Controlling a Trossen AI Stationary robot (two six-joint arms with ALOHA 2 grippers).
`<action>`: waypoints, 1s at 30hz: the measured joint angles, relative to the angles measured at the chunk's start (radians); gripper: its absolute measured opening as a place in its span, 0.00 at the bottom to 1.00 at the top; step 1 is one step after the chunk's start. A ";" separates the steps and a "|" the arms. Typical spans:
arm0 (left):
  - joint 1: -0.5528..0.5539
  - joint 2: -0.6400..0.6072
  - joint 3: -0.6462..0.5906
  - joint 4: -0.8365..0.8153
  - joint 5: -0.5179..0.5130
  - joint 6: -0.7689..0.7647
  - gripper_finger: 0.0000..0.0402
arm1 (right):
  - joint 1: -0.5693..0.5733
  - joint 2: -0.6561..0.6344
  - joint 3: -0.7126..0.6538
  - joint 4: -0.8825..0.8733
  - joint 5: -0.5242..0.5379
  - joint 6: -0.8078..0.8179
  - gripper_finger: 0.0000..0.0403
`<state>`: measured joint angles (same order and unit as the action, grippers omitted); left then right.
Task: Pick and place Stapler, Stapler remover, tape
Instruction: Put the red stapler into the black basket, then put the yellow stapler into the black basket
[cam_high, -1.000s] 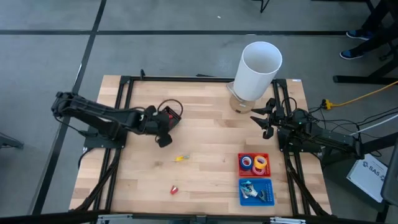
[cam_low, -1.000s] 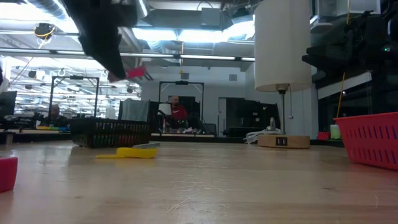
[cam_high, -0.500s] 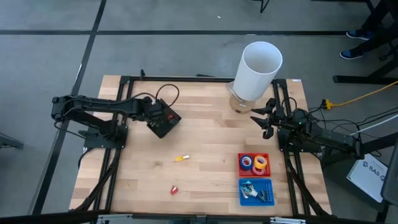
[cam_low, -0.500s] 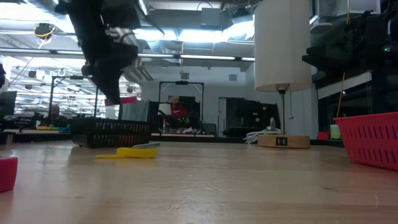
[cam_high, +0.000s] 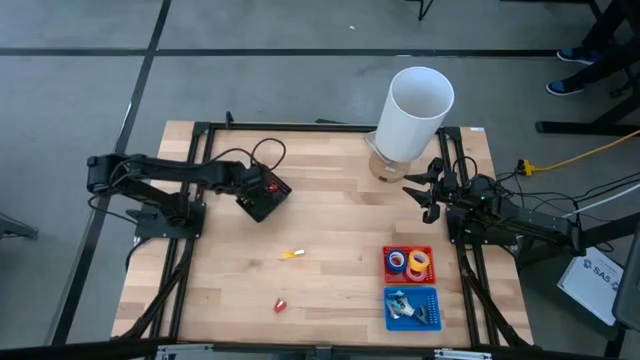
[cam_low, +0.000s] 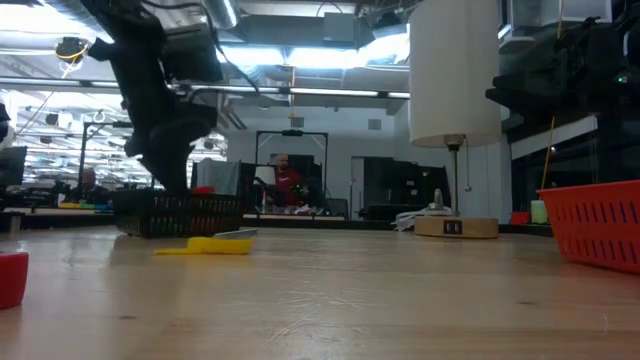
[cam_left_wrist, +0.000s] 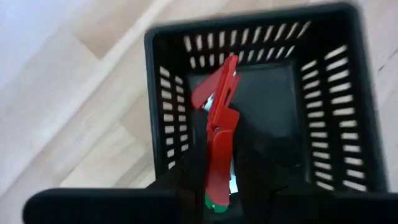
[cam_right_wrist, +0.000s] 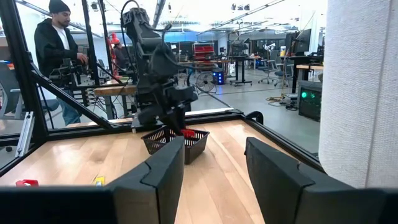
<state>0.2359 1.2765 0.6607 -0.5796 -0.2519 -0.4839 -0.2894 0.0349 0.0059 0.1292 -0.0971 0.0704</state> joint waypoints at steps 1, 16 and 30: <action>0.008 0.008 0.000 0.000 0.012 0.000 0.15 | 0.000 0.000 0.000 0.000 0.000 0.000 0.43; 0.039 0.069 0.008 0.029 0.054 0.046 0.33 | 0.000 0.000 0.000 0.000 0.000 0.000 0.43; 0.028 0.069 0.109 0.030 0.156 0.079 0.36 | 0.000 0.000 0.000 0.000 0.000 0.000 0.43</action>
<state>0.2635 1.3453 0.7693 -0.5492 -0.0961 -0.4053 -0.2894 0.0349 0.0059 0.1292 -0.0971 0.0704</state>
